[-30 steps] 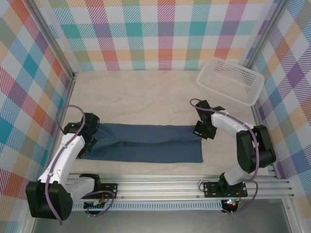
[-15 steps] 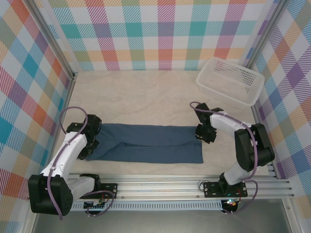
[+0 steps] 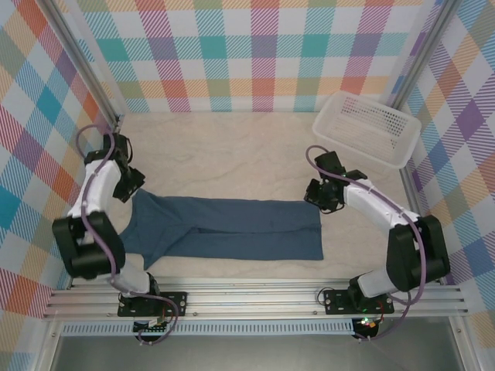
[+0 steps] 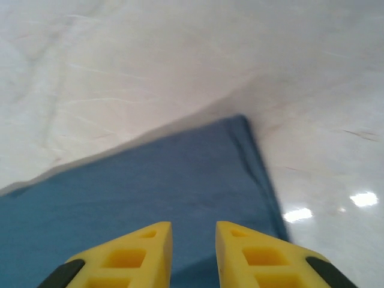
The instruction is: Fold and stack the t-shirts
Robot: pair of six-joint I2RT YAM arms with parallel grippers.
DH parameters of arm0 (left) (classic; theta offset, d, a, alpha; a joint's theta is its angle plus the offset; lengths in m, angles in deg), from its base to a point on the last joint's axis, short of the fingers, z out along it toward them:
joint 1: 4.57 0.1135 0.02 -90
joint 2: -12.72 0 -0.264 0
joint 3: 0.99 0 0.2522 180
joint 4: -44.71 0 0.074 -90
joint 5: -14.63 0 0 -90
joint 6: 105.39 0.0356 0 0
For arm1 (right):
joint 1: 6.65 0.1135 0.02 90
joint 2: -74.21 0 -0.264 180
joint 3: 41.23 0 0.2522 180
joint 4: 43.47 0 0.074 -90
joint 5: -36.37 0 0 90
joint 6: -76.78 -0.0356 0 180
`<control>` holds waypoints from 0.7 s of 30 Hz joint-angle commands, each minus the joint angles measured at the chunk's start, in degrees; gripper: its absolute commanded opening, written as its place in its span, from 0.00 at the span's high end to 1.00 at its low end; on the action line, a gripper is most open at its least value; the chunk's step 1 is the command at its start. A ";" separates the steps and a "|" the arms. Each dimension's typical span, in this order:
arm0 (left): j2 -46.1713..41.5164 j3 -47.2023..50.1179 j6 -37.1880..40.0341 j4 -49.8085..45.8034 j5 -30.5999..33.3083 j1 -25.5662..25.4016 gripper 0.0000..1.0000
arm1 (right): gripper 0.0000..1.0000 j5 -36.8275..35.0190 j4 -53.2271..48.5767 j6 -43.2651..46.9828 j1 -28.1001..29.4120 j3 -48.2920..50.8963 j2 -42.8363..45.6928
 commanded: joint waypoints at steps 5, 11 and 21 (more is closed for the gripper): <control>11.75 -6.86 12.43 3.42 -5.88 2.82 0.57 | 0.71 6.74 5.44 0.69 -1.48 -1.92 -9.44; 15.18 -6.94 14.84 4.68 -2.73 3.58 0.57 | 0.70 6.61 4.53 1.22 -2.28 -4.38 -13.15; 17.95 -5.52 15.72 6.97 -1.90 3.66 0.78 | 0.74 4.06 1.66 -0.95 -3.23 -7.63 -16.42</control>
